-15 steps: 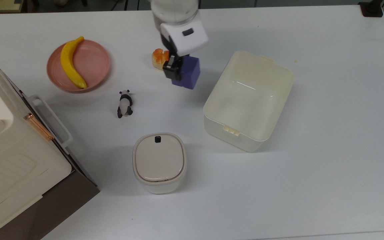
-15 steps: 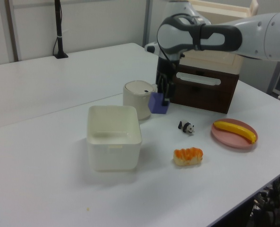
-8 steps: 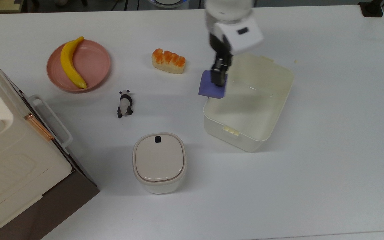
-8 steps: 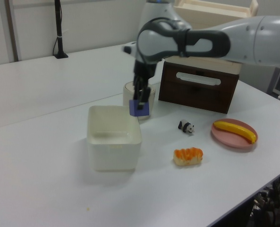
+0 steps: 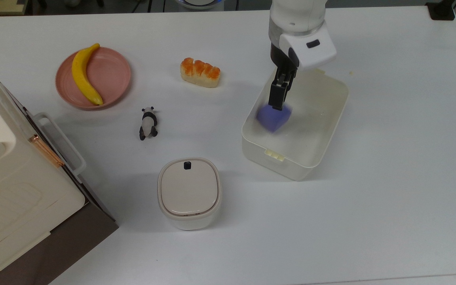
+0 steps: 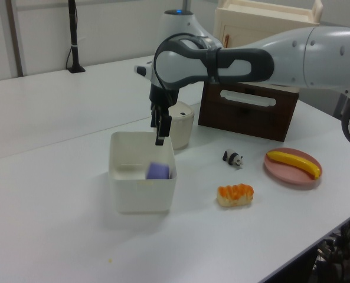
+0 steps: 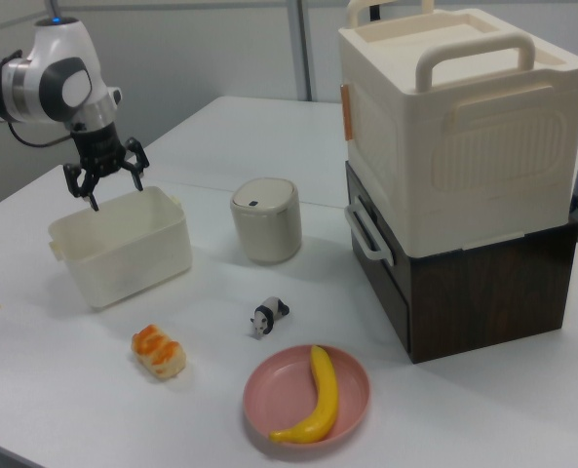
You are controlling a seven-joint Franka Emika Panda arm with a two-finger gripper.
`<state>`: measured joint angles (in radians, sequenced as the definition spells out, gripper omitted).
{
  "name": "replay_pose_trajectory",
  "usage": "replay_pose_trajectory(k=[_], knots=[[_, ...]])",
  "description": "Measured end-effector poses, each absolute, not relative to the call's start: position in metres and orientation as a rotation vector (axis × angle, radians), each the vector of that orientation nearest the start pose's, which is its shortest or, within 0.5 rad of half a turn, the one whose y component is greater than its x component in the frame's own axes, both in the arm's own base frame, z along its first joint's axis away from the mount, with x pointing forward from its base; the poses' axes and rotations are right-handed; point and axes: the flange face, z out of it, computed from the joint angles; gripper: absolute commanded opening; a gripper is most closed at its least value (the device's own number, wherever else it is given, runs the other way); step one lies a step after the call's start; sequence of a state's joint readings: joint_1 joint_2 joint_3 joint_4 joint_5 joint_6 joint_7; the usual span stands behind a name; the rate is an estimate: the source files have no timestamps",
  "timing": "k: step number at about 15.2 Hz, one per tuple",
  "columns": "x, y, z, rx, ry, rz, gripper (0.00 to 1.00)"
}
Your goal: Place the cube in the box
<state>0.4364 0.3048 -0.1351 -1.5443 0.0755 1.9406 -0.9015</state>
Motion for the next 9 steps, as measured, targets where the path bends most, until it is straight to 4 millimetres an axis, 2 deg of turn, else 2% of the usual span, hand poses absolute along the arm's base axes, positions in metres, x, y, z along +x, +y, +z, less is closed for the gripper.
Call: replay_pose_trajectory(k=[3, 5, 7, 9], knots=[[0.623, 0.208, 0.511, -2.604, -1.748, -0.195, 1.00], [0.613, 0.199, 0.524, -2.607, -1.723, -0.142, 1.00], [0.607, 0.177, 0.538, -2.655, -1.609, -0.090, 1.00], [0.605, 0.138, 0.547, -2.725, -1.406, -0.037, 1.00]])
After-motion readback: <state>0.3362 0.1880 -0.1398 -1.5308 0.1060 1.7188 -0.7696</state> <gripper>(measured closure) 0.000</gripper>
